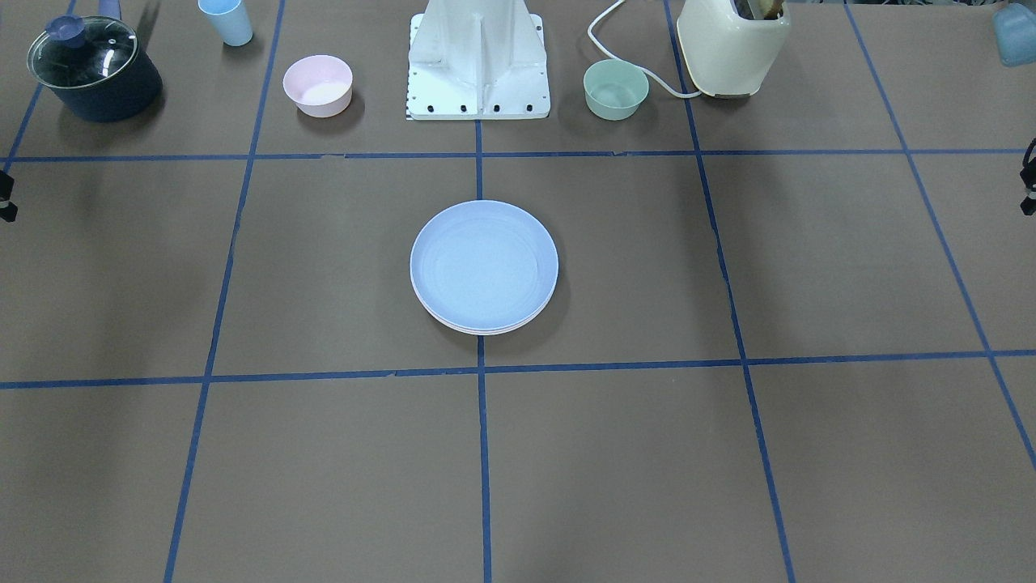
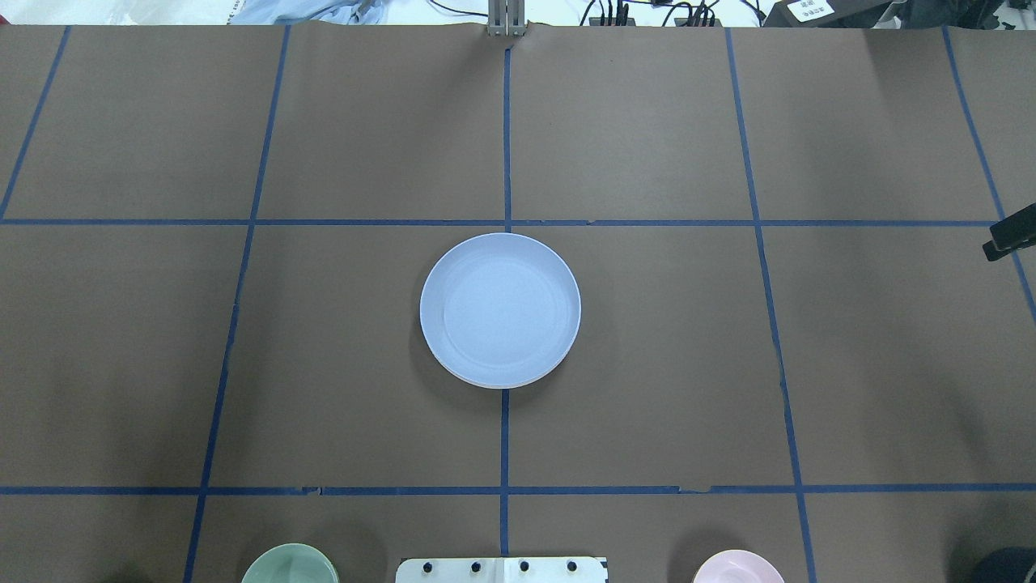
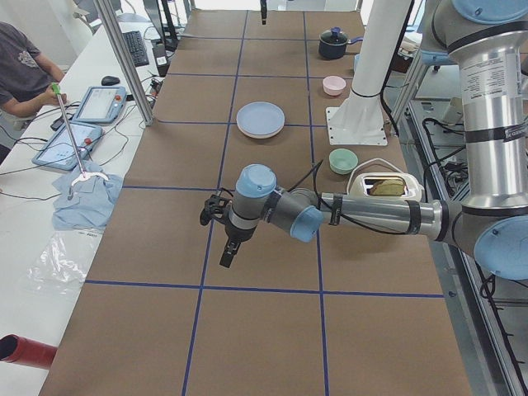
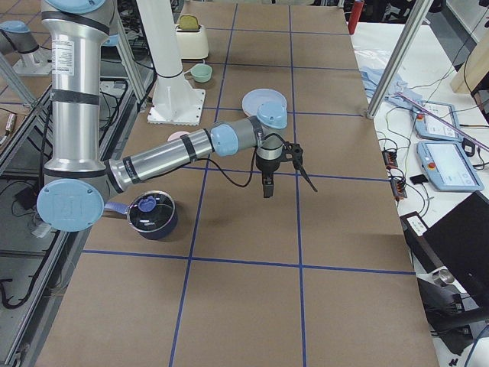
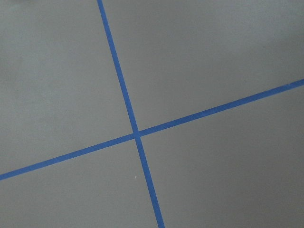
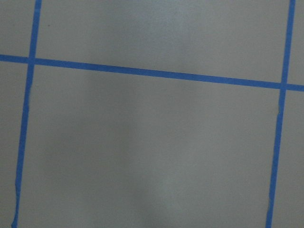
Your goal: Stack three plates with pink and blue
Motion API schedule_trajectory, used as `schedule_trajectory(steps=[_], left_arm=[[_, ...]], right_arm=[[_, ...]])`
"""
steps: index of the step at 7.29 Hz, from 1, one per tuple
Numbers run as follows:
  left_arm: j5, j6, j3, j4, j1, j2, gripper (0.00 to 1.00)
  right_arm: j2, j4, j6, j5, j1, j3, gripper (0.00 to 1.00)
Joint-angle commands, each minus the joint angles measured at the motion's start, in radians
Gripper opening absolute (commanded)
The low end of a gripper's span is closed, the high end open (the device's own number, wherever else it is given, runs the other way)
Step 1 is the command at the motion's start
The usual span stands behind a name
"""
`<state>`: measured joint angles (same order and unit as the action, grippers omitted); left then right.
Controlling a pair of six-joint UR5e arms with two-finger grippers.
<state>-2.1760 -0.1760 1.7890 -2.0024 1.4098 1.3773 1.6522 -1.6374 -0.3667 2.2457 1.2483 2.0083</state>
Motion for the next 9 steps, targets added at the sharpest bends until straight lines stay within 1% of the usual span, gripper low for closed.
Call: schedule_trajectory(steps=[1, 2, 3, 4, 5, 6, 7, 8, 9], left_arm=[[-0.008, -0.007, -0.051, 0.013, 0.004, -0.010, 1.00], [-0.011, -0.007, -0.039, 0.078, 0.008, -0.003, 1.00], [-0.037, 0.022, -0.034, 0.178, 0.038, 0.020, 1.00], [-0.039, 0.102, -0.034, 0.238, 0.060, 0.034, 1.00], [-0.041, 0.142, -0.033, 0.281, 0.083, 0.042, 1.00], [-0.041, 0.180, -0.030, 0.313, 0.107, 0.043, 1.00], [-0.068, 0.238, -0.017, 0.362, 0.118, 0.051, 1.00], [-0.094, 0.274, -0.010, 0.387, 0.120, 0.051, 1.00], [-0.097, 0.276, -0.010, 0.387, 0.124, 0.049, 1.00]], right_arm=[[0.046, 0.001, 0.008, -0.001, 0.025, -0.048, 1.00], [0.043, 0.001, 0.008, -0.003, 0.055, -0.063, 1.00], [0.032, 0.001, 0.008, 0.001, 0.095, -0.097, 1.00], [0.029, 0.001, 0.018, 0.009, 0.132, -0.118, 1.00], [0.031, -0.002, 0.046, 0.018, 0.160, -0.122, 1.00], [0.037, -0.001, 0.087, 0.050, 0.190, -0.143, 1.00], [0.037, 0.001, 0.203, 0.114, 0.248, -0.204, 1.00], [0.037, 0.001, 0.316, 0.132, 0.290, -0.256, 1.00], [0.040, 0.001, 0.330, 0.124, 0.295, -0.267, 1.00]])
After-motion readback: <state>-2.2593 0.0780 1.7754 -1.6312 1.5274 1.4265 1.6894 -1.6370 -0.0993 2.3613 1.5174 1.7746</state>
